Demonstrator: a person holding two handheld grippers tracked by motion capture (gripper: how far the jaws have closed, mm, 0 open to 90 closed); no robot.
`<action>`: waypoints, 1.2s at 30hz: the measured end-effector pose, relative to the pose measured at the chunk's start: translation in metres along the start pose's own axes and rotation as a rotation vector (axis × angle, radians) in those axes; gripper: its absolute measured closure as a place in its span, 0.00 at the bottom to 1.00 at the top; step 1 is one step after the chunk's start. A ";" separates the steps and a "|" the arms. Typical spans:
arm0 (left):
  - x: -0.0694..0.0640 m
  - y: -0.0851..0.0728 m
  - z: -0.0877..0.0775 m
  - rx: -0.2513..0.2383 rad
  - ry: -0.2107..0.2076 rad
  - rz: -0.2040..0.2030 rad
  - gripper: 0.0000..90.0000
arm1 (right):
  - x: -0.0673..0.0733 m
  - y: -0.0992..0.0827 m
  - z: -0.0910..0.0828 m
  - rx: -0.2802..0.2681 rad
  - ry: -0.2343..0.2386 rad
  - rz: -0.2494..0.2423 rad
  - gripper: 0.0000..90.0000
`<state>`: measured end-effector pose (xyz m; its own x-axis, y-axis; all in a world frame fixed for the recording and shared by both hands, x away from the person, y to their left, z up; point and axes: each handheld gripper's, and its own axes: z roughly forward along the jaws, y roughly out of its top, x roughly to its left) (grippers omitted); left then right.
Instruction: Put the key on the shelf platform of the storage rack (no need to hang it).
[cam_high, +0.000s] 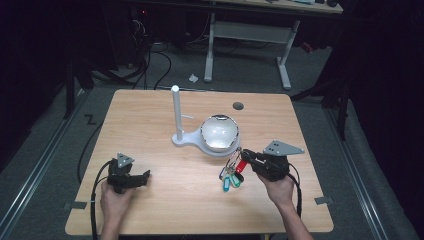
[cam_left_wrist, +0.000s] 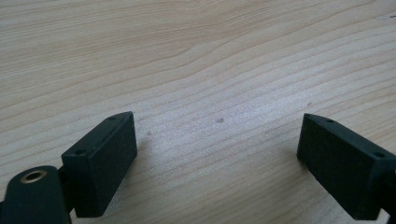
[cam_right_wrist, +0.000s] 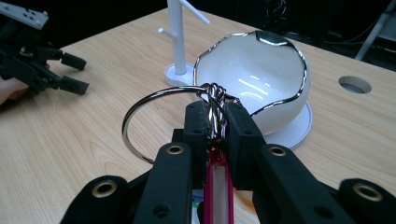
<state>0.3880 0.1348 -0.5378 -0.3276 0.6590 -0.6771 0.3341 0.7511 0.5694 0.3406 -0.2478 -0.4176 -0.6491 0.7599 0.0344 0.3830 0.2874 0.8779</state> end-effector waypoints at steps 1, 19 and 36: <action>0.000 0.000 0.000 0.000 0.000 0.000 0.14 | -0.001 0.002 -0.002 -0.001 0.002 -0.002 0.89; 0.001 0.000 0.000 -0.002 -0.004 0.008 0.14 | -0.011 0.054 -0.024 -0.076 0.033 -0.025 0.89; 0.001 0.000 0.000 -0.003 -0.006 0.012 0.14 | -0.031 0.101 -0.024 -0.124 0.039 -0.009 0.90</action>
<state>0.3880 0.1356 -0.5383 -0.3180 0.6678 -0.6730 0.3358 0.7431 0.5788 0.3840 -0.2564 -0.3182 -0.6785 0.7333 0.0426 0.2940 0.2180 0.9306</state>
